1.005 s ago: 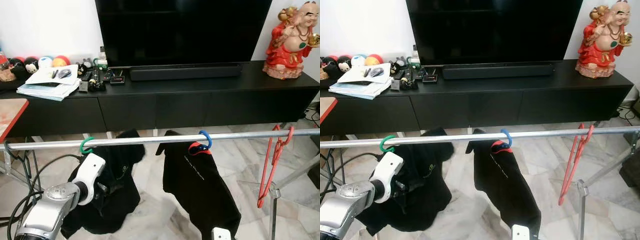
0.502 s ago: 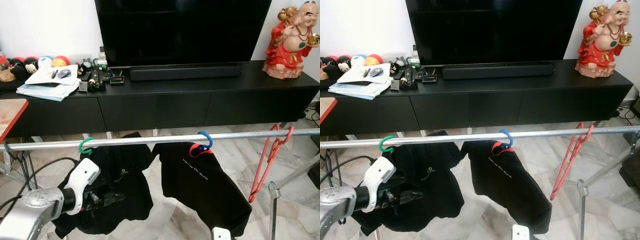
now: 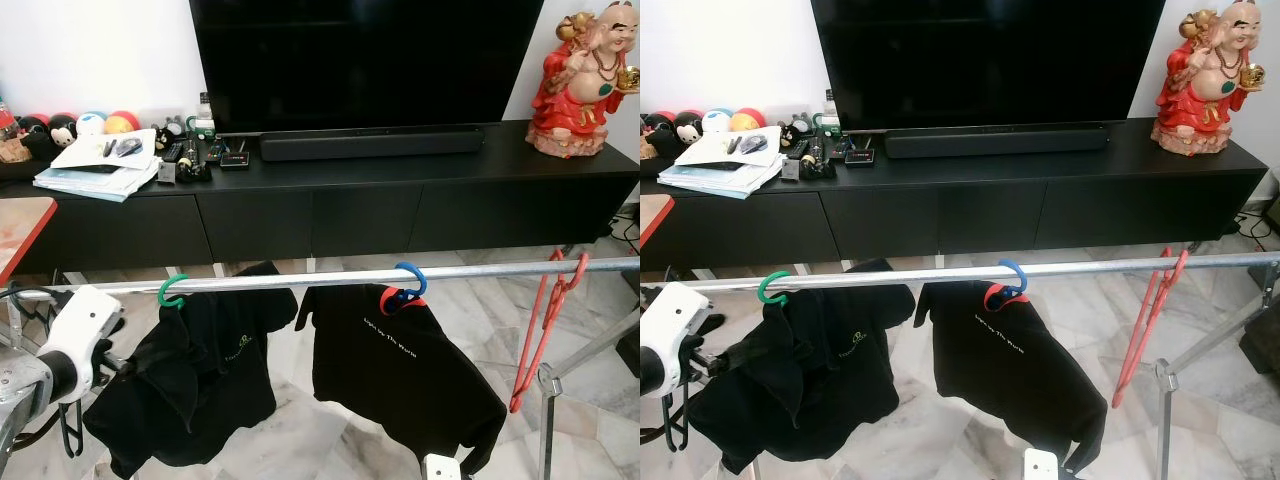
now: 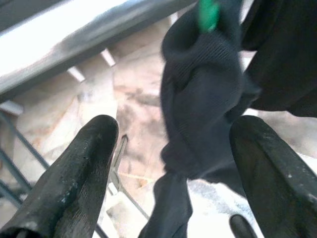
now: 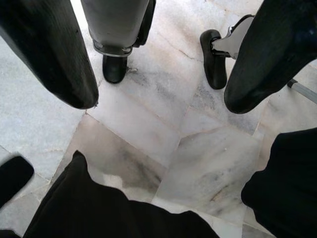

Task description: Hang hanger

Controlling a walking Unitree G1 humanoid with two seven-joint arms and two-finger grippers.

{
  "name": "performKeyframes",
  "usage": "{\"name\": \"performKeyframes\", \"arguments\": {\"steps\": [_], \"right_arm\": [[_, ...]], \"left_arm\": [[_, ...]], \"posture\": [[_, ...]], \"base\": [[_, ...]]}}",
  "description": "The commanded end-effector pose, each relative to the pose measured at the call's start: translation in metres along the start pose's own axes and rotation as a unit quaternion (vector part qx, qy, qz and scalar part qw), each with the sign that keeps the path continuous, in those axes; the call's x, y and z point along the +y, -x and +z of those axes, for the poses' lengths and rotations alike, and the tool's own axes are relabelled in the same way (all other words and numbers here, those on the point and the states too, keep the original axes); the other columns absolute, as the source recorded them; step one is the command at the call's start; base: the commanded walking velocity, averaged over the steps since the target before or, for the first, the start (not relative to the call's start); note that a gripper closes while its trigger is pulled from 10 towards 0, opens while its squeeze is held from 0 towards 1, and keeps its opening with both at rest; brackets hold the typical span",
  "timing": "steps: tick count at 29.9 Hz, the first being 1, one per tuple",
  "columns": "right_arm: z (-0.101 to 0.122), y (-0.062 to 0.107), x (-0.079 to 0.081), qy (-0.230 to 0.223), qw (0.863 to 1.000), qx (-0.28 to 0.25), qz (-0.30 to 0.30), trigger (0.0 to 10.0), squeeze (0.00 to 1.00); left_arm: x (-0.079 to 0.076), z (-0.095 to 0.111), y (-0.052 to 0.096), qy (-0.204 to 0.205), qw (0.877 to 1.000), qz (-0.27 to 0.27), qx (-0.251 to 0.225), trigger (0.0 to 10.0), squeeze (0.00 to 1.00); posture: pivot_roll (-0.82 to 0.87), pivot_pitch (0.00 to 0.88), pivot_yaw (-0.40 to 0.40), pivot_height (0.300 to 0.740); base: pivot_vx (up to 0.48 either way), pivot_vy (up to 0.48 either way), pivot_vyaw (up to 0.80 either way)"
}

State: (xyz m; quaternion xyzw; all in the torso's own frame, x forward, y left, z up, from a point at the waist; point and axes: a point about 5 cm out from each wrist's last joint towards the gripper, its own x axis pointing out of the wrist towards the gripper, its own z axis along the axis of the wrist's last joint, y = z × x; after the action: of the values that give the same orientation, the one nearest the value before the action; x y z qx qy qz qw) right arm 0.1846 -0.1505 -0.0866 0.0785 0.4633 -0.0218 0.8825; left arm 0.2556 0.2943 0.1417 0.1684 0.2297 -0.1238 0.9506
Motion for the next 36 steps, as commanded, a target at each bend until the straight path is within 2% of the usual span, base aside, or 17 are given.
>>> {"name": "performKeyframes", "arguments": {"steps": [1, 3, 5, 8, 14, 17, 19, 20, 21, 23, 25, 27, 28, 30, 33, 34, 36], "right_arm": [[-0.001, 0.000, 0.003, 0.001, 1.000, 0.006, 0.001, 10.0, 0.00], [-0.001, 0.000, 0.003, 0.001, 1.000, 0.006, 0.001, 10.0, 0.00], [-0.002, 0.000, 0.002, 0.000, 1.000, 0.006, -0.001, 10.0, 0.00], [-0.002, 0.000, 0.001, 0.001, 1.000, 0.006, -0.003, 10.0, 0.00], [-0.002, 0.000, -0.003, 0.009, 1.000, 0.006, -0.008, 10.0, 0.00], [-0.002, 0.000, -0.003, 0.010, 1.000, 0.006, -0.008, 10.0, 0.00], [-0.002, 0.000, -0.003, 0.010, 1.000, 0.007, -0.008, 10.0, 0.00], [-0.002, 0.000, -0.004, 0.010, 1.000, 0.007, -0.008, 10.0, 0.00], [-0.002, 0.000, -0.004, 0.010, 1.000, 0.007, -0.008, 10.0, 0.00], [-0.002, 0.000, -0.004, 0.010, 1.000, 0.007, -0.009, 10.0, 0.00], [-0.002, 0.000, -0.004, 0.011, 1.000, 0.008, -0.008, 10.0, 0.00], [-0.002, 0.000, -0.004, 0.012, 1.000, 0.008, -0.008, 10.0, 0.00], [-0.002, 0.000, -0.004, 0.012, 1.000, 0.008, -0.007, 10.0, 0.00], [-0.002, 0.001, -0.004, 0.012, 1.000, 0.008, -0.007, 10.0, 0.00], [-0.003, 0.001, -0.004, 0.013, 1.000, 0.010, -0.007, 10.0, 0.00], [-0.003, 0.001, -0.004, 0.014, 1.000, 0.010, -0.007, 10.0, 0.00], [-0.004, 0.001, -0.004, 0.015, 1.000, 0.011, -0.006, 10.0, 0.00]], "left_arm": [[-0.002, -0.003, -0.005, -0.011, 1.000, 0.001, 0.007, 10.0, 0.00], [-0.009, -0.011, -0.010, -0.016, 1.000, -0.008, 0.018, 10.0, 0.00], [-0.010, -0.014, -0.017, -0.016, 1.000, 0.014, 0.016, 10.0, 0.00], [-0.010, -0.015, -0.020, -0.017, 0.999, 0.028, 0.017, 10.0, 0.00], [-0.019, -0.038, -0.030, -0.029, 0.997, 0.043, 0.064, 10.0, 0.00], [-0.035, -0.047, -0.033, 0.005, 0.997, 0.002, 0.076, 10.0, 0.00], [-0.038, -0.048, -0.033, 0.014, 0.997, -0.009, 0.077, 10.0, 0.00], [-0.052, -0.048, -0.029, 0.025, 0.994, -0.077, 0.073, 10.0, 0.00], [-0.058, -0.047, -0.026, 0.030, 0.991, -0.111, 0.067, 10.0, 0.00], [-0.063, -0.044, -0.020, 0.031, 0.987, -0.148, 0.055, 10.0, 0.00], [-0.062, -0.041, -0.014, 0.029, 0.984, -0.166, 0.050, 10.0, 0.00], [-0.057, -0.040, -0.012, 0.018, 0.986, -0.156, 0.048, 10.0, 0.00], [-0.047, -0.037, -0.013, 0.019, 0.992, -0.121, 0.041, 10.0, 0.00], [-0.043, -0.035, -0.013, 0.027, 0.994, -0.103, 0.037, 10.0, 0.00], [-0.030, -0.030, -0.015, 0.005, 0.999, -0.030, 0.045, 10.0, 0.00], [-0.028, -0.030, -0.018, 0.002, 0.998, -0.002, 0.055, 10.0, 0.00], [-0.032, -0.028, -0.022, 0.006, 0.998, 0.004, 0.057, 10.0, 0.00]], "posture": [[0.20, 0.053, 0.025, 0.740], [0.19, 0.053, 0.024, 0.740], [0.19, 0.054, 0.025, 0.740], [0.19, 0.052, 0.022, 0.740], [0.19, 0.060, 0.013, 0.740], [0.19, 0.062, 0.009, 0.740], [0.19, 0.062, 0.009, 0.740], [0.19, 0.061, 0.009, 0.740], [0.19, 0.061, 0.009, 0.740], [0.19, 0.060, 0.008, 0.740], [0.19, 0.060, 0.007, 0.740], [0.19, 0.061, 0.006, 0.740], [0.19, 0.063, 0.006, 0.740], [0.19, 0.063, 0.006, 0.740], [0.20, 0.066, 0.003, 0.740], [0.20, 0.066, 0.003, 0.740], [0.20, 0.067, 0.004, 0.740]], "base": [[0.000, 0.000, 0.00], [0.000, 0.000, 0.00], [0.000, 0.000, 0.00], [0.000, 0.000, 0.00], [0.000, 0.000, 0.00], [0.000, 0.000, 0.00], [0.000, 0.000, 0.00], [0.000, 0.000, 0.00], [0.000, 0.000, 0.00], [0.000, 0.000, 0.00], [0.000, 0.000, 0.00], [0.000, 0.000, 0.00], [0.000, 0.000, 0.00], [0.000, 0.000, 0.00], [0.000, 0.000, 0.00], [0.000, 0.000, 0.00], [0.000, 0.000, 0.00]]}}
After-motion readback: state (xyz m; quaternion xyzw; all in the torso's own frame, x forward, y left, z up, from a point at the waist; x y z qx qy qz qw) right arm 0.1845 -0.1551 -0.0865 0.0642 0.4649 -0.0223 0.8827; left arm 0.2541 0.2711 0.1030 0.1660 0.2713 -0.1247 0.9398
